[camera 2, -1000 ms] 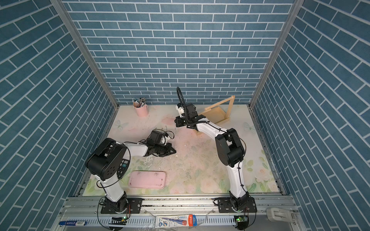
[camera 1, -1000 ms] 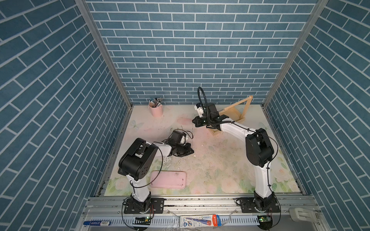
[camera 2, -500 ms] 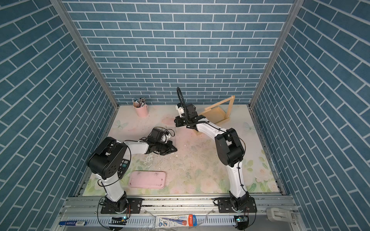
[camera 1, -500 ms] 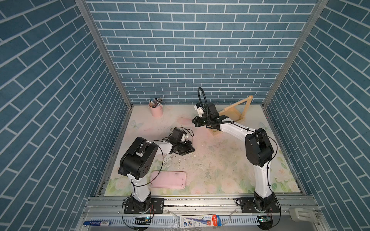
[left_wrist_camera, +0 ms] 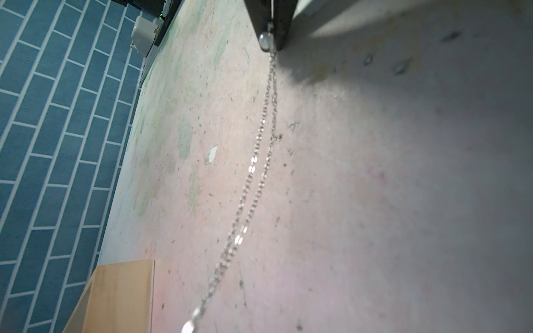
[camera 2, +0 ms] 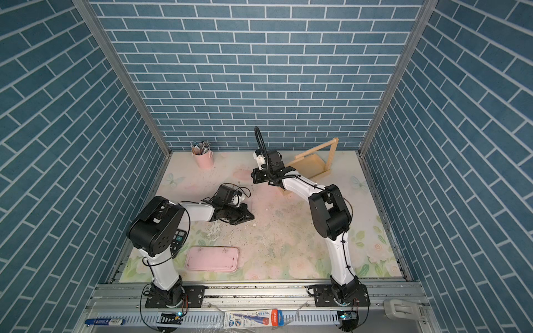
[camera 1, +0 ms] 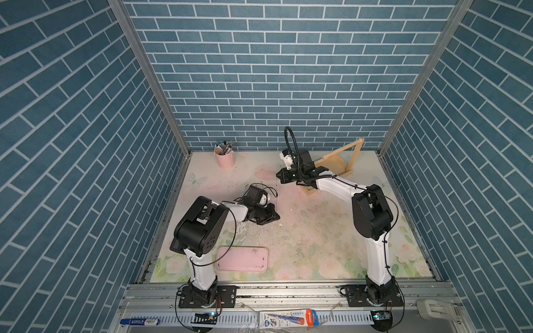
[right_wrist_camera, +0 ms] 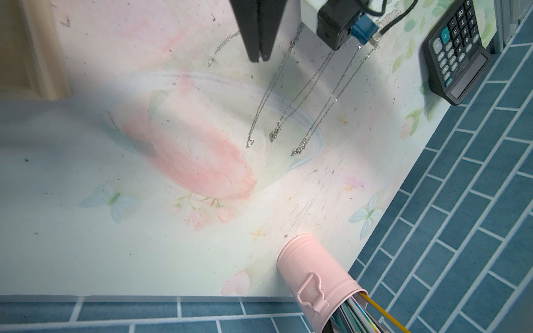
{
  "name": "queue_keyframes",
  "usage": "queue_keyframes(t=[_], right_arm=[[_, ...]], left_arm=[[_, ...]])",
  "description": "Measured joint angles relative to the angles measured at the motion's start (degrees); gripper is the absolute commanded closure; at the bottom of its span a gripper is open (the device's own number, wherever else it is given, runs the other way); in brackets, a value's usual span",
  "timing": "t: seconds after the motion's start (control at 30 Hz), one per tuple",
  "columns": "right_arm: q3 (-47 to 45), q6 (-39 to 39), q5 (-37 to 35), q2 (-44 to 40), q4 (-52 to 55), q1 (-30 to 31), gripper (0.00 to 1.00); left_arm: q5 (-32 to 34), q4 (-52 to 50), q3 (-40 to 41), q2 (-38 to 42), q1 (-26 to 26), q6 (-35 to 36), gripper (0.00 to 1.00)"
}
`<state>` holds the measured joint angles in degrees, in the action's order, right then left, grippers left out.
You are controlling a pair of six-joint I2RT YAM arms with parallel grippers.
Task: Take the necklace off the jewelry display stand
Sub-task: Place the necklace at the center of the board.
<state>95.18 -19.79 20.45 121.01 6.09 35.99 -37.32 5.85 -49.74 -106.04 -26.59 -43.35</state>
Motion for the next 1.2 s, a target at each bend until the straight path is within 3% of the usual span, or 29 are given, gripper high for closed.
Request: queue_keyframes(t=[0.97, 1.2], right_arm=[[-0.1, -1.0, 0.2, 0.1, -1.0, 0.8, 1.0], [-0.4, -1.0, 0.2, 0.1, -1.0, 0.8, 1.0]], left_arm=[[-0.5, -0.1, -0.6, -0.5, 0.6, -0.8, 0.88], [-1.0, 0.3, -0.3, 0.2, 1.2, -1.0, 0.76]])
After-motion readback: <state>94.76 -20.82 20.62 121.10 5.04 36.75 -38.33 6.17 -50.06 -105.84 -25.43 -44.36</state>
